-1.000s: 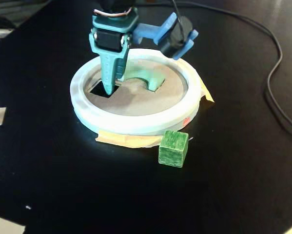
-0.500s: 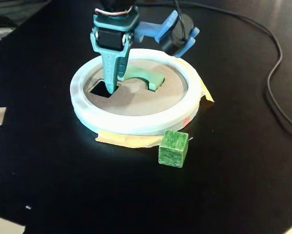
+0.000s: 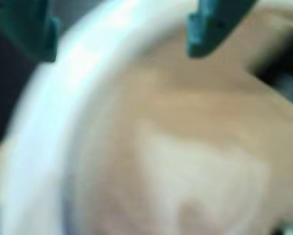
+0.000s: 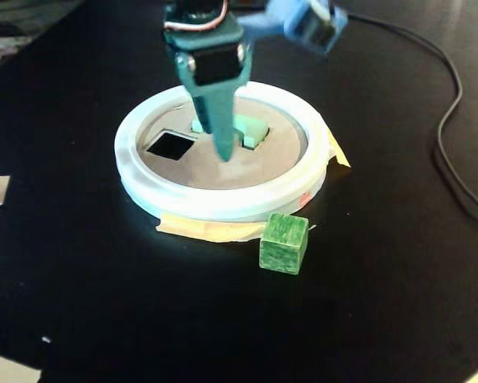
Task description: Pick up the U shape block and drop it in corresponding U shaped hole
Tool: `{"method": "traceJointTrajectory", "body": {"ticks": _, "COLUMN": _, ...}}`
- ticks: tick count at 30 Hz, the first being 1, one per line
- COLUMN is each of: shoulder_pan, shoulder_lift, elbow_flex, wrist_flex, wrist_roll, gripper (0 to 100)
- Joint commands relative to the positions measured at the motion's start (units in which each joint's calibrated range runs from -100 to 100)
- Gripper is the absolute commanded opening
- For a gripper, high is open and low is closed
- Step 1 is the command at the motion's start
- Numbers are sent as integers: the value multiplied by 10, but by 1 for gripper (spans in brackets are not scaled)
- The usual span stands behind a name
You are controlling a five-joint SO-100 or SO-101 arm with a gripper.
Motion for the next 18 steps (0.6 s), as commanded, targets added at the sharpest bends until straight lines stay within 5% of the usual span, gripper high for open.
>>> {"method": "traceJointTrajectory", "body": {"ticks": 1, "shoulder_pan": 64, "shoulder_lift": -157, "elbow_flex": -37, "wrist_flex": 1, "wrist_roll": 201, "gripper": 43}}
{"method": "traceJointTrajectory", "body": {"ticks": 6, "shoulder_pan": 137, "shoulder_lift": -250, "elbow_flex": -16, "wrist_flex": 1, "wrist_roll": 289, "gripper": 43}}
{"method": "traceJointTrajectory", "body": {"ticks": 14, "shoulder_pan": 330, "shoulder_lift": -565, "elbow_flex": 256, "wrist_flex": 1, "wrist_roll": 306, "gripper": 43}}
{"method": "traceJointTrajectory", "body": {"ticks": 18, "shoulder_pan": 345, "shoulder_lift": -717, "elbow_flex": 409, "wrist_flex": 1, "wrist_roll": 328, "gripper": 43}}
